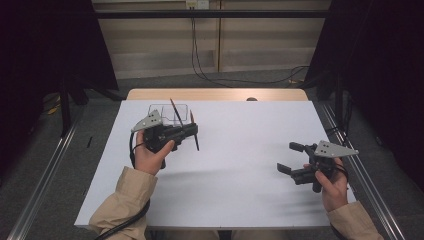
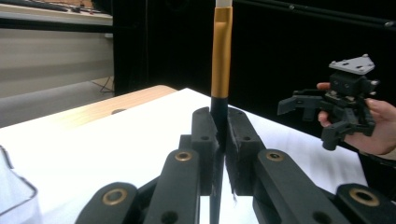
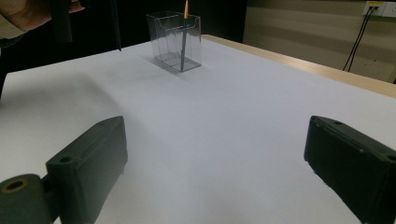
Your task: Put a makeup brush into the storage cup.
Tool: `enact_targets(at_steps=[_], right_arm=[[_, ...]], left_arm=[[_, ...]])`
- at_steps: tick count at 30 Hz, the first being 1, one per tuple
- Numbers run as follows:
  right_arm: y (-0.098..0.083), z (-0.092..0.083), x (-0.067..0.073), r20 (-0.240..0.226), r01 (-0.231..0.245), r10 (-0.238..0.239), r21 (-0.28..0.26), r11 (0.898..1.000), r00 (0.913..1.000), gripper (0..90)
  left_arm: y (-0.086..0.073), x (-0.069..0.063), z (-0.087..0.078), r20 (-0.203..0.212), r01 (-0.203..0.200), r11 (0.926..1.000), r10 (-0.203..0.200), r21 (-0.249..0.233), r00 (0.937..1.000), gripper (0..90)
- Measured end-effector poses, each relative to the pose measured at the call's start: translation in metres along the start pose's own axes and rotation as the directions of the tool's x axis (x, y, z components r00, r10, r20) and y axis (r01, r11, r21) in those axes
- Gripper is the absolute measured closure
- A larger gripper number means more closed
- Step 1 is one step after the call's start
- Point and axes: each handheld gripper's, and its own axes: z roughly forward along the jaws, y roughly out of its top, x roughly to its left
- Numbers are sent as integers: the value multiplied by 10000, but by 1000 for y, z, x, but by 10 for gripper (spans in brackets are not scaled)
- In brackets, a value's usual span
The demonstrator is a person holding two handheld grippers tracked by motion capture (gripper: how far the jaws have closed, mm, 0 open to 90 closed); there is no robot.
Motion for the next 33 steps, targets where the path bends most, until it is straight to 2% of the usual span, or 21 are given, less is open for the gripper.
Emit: enact_targets(at_steps=[24, 33], right_arm=[[1, -2, 0, 17, 45, -45, -91, 9999, 10000, 57], [1, -1, 0, -12, 21, -21, -81, 10000, 10000, 57]], left_arm=[[10, 22, -5, -722, 146, 9998, -135, 151, 9973, 832], [16, 30, -4, -955, 85, 9995, -56, 298, 9954, 832]])
